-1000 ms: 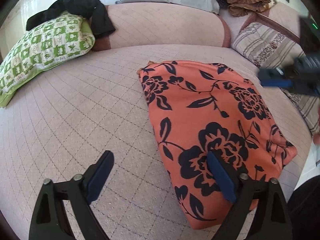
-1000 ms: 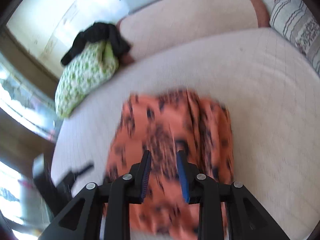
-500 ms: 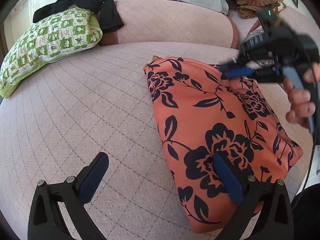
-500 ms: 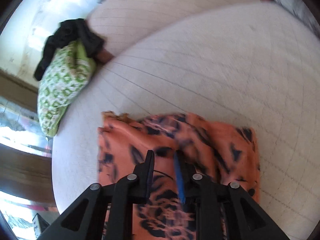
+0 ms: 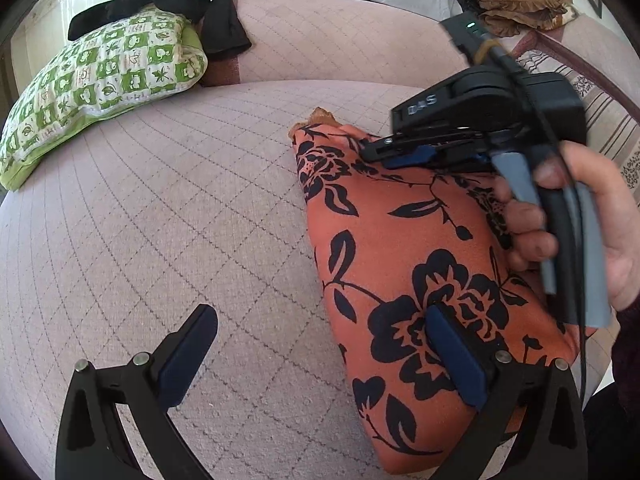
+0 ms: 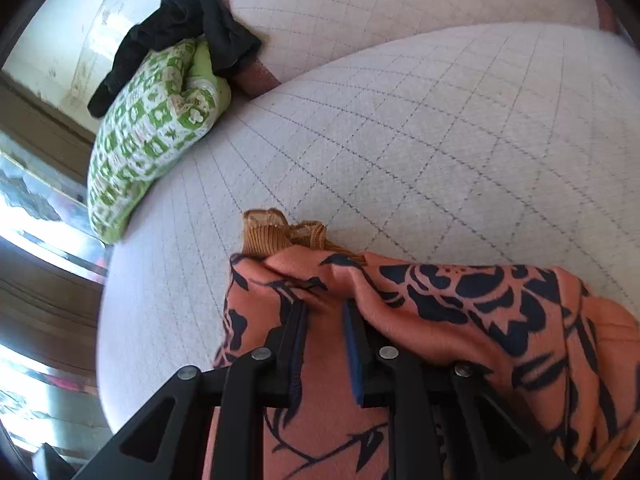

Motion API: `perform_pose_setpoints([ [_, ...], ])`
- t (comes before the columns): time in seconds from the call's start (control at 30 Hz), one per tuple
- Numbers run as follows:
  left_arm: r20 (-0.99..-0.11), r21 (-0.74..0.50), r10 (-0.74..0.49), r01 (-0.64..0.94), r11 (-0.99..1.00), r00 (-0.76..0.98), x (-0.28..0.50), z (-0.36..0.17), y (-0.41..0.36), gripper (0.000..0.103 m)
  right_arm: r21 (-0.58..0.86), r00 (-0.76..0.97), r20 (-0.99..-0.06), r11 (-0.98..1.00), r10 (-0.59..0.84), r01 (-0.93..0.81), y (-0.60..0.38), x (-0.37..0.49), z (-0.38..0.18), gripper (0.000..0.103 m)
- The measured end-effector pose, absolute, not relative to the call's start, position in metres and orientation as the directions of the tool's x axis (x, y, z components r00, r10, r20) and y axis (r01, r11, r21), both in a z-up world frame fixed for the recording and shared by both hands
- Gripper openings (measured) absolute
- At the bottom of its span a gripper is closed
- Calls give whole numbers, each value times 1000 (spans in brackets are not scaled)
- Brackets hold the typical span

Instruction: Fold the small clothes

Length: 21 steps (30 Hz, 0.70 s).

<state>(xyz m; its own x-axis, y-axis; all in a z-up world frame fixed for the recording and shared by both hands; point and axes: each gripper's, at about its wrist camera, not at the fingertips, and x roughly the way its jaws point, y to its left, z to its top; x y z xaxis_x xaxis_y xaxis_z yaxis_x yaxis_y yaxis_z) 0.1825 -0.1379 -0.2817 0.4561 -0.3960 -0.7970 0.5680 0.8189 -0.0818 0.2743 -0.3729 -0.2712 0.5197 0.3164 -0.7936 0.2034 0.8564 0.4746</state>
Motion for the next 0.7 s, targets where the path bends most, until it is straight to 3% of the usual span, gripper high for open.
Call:
perform_pose_setpoints([
  [0.17, -795, -73, -387, 560, 825, 467, 181, -281, -138, 103, 533, 586, -744, 813, 320, 233, -388, 233, -249, 24],
  [0.33, -797, -75, -383, 552, 831, 468, 180, -280, -138, 103, 487, 619, -751, 826, 229, 285, -404, 171, -232, 24],
  [0.47, -797, -72, -376, 544, 836, 473, 178, -280, -139, 103, 482, 591, -780, 801, 207, 355, -413, 139, -261, 24],
  [0.53, -796, -67, -372, 540, 839, 478, 178, -280, -138, 103, 555, 642, -730, 751, 232, 359, -421, 125, -277, 24],
  [0.7, -795, -68, -372, 538, 840, 480, 177, -280, -139, 103, 598, 639, -716, 719, 281, 355, -430, 130, -284, 24],
])
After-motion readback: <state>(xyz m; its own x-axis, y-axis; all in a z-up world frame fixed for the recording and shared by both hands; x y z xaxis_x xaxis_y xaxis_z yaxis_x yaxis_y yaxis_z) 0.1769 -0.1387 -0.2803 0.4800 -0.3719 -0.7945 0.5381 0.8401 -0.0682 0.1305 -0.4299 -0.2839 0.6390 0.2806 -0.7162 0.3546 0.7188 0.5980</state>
